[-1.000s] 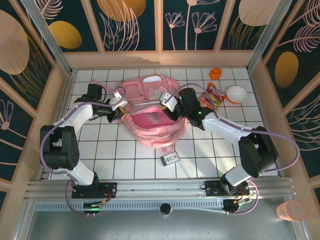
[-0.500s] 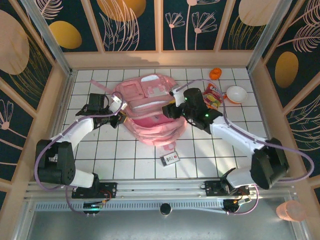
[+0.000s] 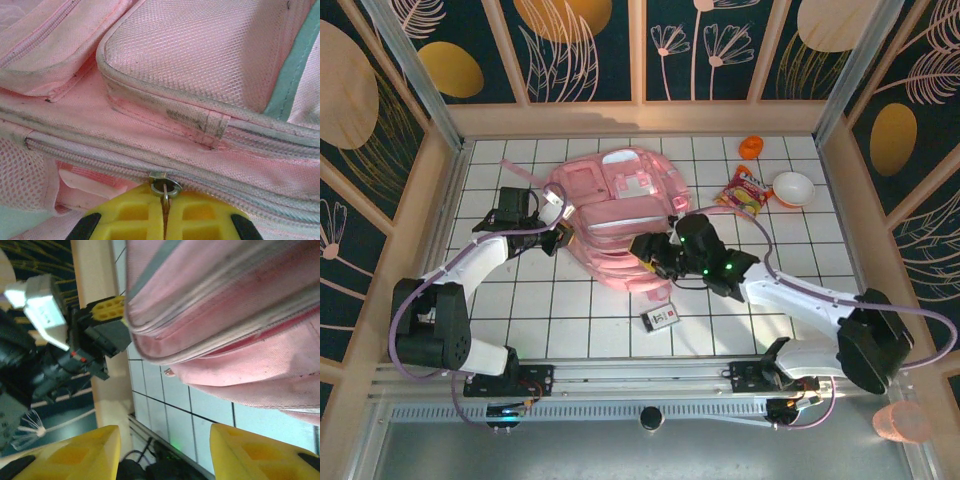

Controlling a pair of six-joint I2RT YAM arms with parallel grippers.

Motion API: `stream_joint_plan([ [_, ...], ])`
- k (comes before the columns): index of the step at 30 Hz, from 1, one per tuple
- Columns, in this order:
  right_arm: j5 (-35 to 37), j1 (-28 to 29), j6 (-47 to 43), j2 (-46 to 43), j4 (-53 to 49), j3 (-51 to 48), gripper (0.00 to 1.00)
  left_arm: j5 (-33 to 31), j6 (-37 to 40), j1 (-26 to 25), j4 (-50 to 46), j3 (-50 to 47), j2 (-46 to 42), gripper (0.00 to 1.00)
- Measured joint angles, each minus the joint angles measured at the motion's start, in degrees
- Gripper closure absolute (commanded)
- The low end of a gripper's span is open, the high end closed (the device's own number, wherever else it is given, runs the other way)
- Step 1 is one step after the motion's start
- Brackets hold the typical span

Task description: Pack the student bag

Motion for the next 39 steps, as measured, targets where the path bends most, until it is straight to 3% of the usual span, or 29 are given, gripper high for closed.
stream_joint_plan([
  [8,-2.4,0.2,10.1,10.1,12.5,-0.4,0.46,0.2,0.0,0.0,0.3,0.0,0.0,1.0],
  [12,-2.2,0.3,12.0,13.1,16.0,-0.4,0.49,0.3,0.0,0.0,0.5,0.0,0.0,1.0],
  [18,-1.0,-0.2,13.7,15.9,21.9,-0.2,0.74,0.8,0.0,0.0,0.6,-0.1,0.0,1.0],
  [22,0.0,-0.8,13.6,17.2,24.1,0.0,0.84,1.0,0.0,0.0,1.0,-1.0,-0.6,1.0],
  [24,0.6,-0.8,13.6,17.7,24.6,0.2,1.0,1.2,0.0,0.0,1.0,-1.5,-1.0,1.0],
  [34,1.9,-1.4,13.4,21.2,27.4,3.0,1.0,2.1,0.0,-1.4,1.2,-3.5,-3.7,0.98],
  [39,3.6,-2.9,11.7,23.1,27.5,5.7,1.0,4.4,0.0,-5.0,-0.3,-3.6,-4.2,0.93],
])
